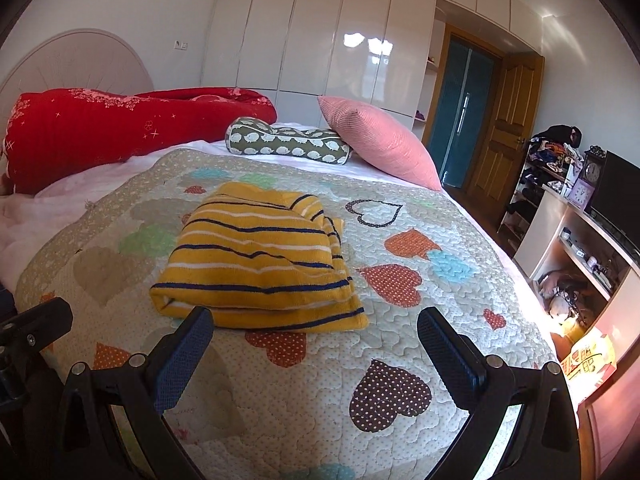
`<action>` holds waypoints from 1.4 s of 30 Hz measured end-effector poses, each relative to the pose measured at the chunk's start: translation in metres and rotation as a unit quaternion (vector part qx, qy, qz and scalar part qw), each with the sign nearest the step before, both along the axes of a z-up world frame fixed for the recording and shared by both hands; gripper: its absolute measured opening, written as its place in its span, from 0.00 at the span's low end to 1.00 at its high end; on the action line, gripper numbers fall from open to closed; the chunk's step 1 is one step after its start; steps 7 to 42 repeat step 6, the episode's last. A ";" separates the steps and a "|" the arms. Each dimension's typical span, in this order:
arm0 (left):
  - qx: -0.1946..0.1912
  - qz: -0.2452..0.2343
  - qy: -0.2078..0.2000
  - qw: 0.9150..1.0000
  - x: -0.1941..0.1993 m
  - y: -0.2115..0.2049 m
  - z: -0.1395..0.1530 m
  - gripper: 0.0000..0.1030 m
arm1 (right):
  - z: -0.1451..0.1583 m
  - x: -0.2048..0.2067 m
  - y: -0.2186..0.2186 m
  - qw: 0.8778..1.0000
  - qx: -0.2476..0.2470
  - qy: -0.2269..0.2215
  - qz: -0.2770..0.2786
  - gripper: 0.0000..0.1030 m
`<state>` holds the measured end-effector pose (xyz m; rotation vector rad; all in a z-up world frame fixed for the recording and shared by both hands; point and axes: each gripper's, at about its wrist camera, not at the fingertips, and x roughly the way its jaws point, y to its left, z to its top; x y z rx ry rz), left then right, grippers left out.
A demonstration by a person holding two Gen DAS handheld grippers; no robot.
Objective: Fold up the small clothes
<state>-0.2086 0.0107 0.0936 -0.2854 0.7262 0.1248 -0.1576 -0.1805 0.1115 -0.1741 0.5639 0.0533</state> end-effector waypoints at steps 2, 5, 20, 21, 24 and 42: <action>-0.008 -0.001 0.009 1.000 0.002 0.001 -0.003 1.00 | -0.005 0.008 0.002 1.000 0.002 0.021 0.006 1.00; -0.006 -0.004 0.025 1.000 0.005 -0.001 -0.009 1.00 | -0.015 0.014 0.005 0.999 0.002 0.045 0.010 1.00; -0.005 -0.004 0.030 1.000 0.006 -0.002 -0.010 1.00 | -0.019 0.015 0.006 0.999 0.000 0.053 0.012 1.00; -0.005 -0.004 0.030 1.000 0.006 -0.002 -0.010 1.00 | -0.019 0.015 0.006 0.999 0.000 0.053 0.012 1.00; -0.005 -0.004 0.030 1.000 0.006 -0.002 -0.010 1.00 | -0.019 0.015 0.006 0.999 0.000 0.053 0.012 1.00; -0.005 -0.004 0.030 1.000 0.006 -0.002 -0.010 1.00 | -0.019 0.015 0.006 0.999 0.000 0.053 0.012 1.00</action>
